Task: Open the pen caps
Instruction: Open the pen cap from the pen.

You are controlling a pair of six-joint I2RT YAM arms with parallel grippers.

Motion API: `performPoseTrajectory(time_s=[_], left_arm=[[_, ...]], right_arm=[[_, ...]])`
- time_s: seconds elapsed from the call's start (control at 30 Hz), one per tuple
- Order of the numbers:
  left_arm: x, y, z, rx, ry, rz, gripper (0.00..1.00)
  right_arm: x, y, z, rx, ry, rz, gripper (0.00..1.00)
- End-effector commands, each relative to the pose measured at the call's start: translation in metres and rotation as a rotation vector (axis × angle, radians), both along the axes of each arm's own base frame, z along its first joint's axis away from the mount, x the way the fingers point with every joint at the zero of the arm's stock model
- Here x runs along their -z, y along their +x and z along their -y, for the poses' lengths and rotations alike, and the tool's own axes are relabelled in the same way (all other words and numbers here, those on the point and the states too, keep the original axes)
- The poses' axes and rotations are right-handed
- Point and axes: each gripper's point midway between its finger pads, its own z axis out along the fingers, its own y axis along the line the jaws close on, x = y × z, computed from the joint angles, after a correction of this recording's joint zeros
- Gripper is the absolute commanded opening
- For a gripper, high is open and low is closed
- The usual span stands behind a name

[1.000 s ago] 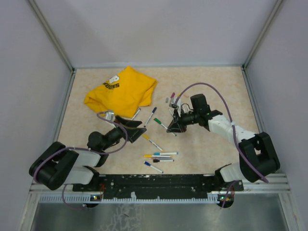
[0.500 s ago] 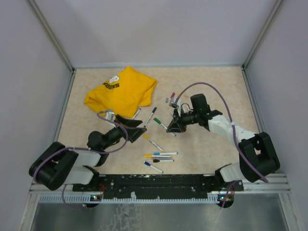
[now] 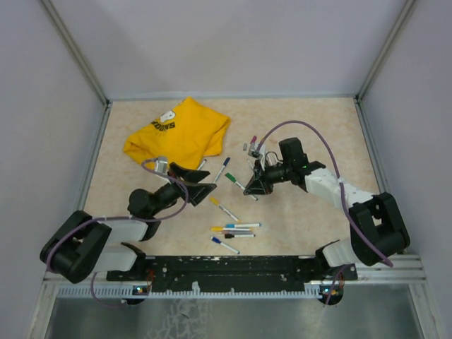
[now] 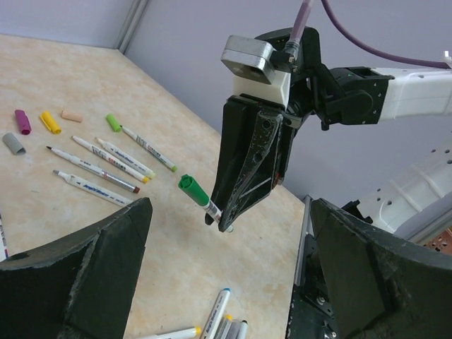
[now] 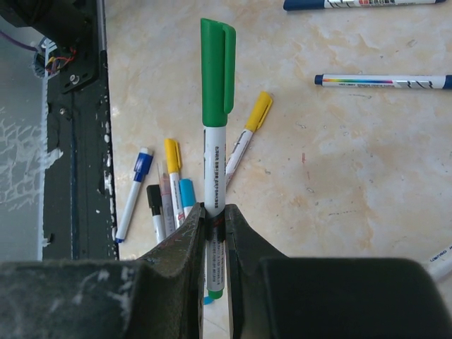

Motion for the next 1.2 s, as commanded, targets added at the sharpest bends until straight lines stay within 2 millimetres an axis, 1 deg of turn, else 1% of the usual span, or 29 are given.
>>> performPoseTrajectory(time_s=[0.0,0.5,1.17], left_arm=[[-0.018,0.002,0.0,-0.006,0.007,0.085,0.98],[-0.033,-0.004,0.0,0.014,-0.021,0.148,0.99],[-0.035,-0.006,-0.001,0.015,-0.043,0.139,0.99]], right_arm=[[-0.027,0.015,-0.008,-0.011,0.063,0.064,0.0],[-0.033,0.012,-0.011,-0.014,0.089,0.038,0.0],[-0.033,0.012,-0.012,-0.014,0.099,0.018,0.0]])
